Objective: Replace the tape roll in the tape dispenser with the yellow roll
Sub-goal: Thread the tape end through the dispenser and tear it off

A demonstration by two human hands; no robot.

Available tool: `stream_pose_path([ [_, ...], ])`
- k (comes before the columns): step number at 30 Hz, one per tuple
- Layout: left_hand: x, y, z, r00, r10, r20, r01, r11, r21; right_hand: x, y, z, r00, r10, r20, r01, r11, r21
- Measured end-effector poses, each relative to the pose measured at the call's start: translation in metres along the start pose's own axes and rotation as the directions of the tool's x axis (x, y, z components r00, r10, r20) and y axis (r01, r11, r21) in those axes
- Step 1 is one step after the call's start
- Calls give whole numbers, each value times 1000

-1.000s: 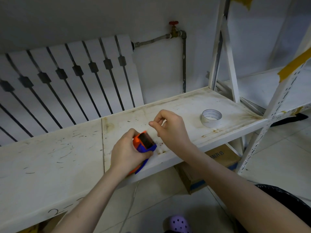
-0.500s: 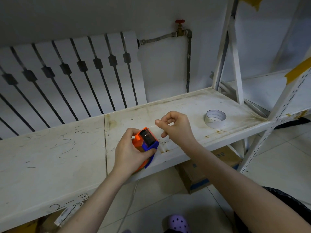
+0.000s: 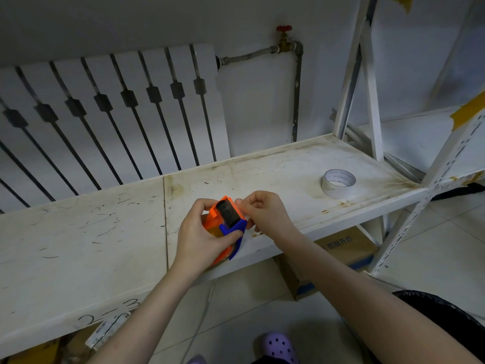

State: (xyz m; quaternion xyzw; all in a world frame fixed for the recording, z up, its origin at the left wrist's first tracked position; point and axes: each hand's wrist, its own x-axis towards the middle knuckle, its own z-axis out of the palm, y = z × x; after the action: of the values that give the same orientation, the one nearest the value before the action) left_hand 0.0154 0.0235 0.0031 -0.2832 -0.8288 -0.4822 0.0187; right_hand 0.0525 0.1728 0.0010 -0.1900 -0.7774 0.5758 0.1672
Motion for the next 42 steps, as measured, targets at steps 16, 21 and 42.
stream_pose_path([
  [16, 4, -11, -6, 999, -39, -3, 39, 998, -59, 4, 14, 32, 961, 231, 152, -245, 966, 81],
  [21, 7, -14, -7, 998, -61, -8, 60, 994, -93, -1, 25, 41, 944, 296, 147, -312, 945, 99],
  [42, 35, -20, -27, 749, -659, 71, 493, 483, -723, -36, 38, 69, 952, -297, 77, 307, 924, -230],
])
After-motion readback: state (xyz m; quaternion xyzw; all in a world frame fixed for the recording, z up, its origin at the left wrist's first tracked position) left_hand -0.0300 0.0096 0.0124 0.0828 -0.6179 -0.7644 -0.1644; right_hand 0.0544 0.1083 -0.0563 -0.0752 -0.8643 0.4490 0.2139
